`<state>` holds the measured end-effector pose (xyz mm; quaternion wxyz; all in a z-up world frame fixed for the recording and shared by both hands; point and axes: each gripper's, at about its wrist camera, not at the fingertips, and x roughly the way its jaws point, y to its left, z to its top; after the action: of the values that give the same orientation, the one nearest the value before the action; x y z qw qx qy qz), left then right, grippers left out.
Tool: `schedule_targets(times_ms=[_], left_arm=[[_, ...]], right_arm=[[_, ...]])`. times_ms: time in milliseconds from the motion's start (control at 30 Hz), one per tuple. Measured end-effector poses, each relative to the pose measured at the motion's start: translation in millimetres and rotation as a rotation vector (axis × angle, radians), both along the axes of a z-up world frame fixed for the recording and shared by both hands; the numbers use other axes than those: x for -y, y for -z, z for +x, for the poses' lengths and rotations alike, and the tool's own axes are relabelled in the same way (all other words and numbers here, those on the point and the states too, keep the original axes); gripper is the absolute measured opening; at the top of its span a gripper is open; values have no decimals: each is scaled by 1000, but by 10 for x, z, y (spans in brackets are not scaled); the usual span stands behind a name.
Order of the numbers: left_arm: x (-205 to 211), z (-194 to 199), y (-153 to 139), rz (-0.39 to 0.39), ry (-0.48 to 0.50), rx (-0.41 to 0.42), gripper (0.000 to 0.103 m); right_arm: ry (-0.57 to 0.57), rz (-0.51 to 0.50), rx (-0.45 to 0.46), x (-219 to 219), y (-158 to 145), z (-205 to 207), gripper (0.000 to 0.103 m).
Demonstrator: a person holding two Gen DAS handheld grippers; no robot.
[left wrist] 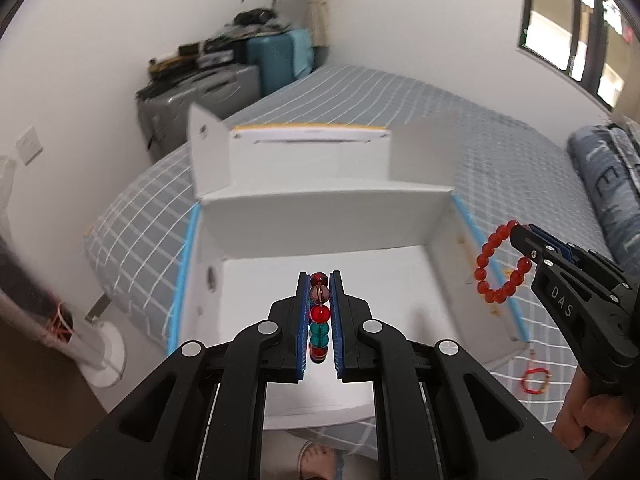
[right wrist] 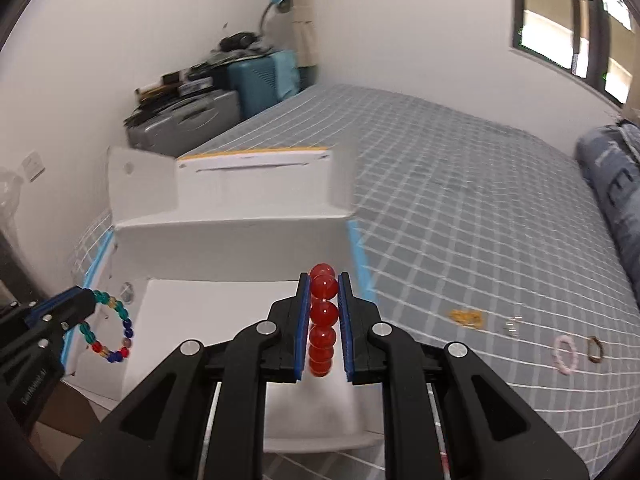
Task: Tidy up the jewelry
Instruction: 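Lift both bracelets and carry them over the white box, then open both tools to drop the bracelets into the box, then move both tools back over the red cord bracelets on the bed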
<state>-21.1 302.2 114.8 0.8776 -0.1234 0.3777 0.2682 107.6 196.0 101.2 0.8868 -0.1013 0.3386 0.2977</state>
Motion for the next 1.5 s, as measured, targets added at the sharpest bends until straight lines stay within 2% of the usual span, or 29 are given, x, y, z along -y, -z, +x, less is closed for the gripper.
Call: schedule_targets(times_ms=[167, 467, 667, 1100, 1133, 1200, 1233, 1267, 1433, 1500], left_arm=[[-258, 46, 236, -30, -32, -37, 9], [-550, 246, 754, -122, -43, -122, 9], [-642, 328, 1018, -182, -49, -176, 9], [-643, 325, 1020, -169, -49, -197, 11], [-640, 318, 1002, -164, -54, -194, 13], [-626, 310, 964, -133, -65, -198, 27], [-606, 294, 920, -109, -74, -191, 44], [-583, 272, 865, -90, -80, -177, 56], [-491, 176, 618, -59, -82, -121, 75], [-413, 144, 505, -37, -77, -103, 79]], right_arm=[[-48, -42, -48, -403, 310, -10, 13], [-70, -119, -126, -671, 847, 111, 13], [-80, -124, -146, -690, 874, 136, 13], [-67, -158, -160, -732, 902, 158, 13], [-52, -166, -144, -730, 894, 154, 15], [-33, -176, -102, -739, 853, 122, 35], [-31, -173, -95, -732, 835, 112, 50], [-24, -171, -78, -723, 804, 95, 60], [19, -163, -40, -584, 692, 100, 79], [41, -149, -30, -453, 620, 124, 84]])
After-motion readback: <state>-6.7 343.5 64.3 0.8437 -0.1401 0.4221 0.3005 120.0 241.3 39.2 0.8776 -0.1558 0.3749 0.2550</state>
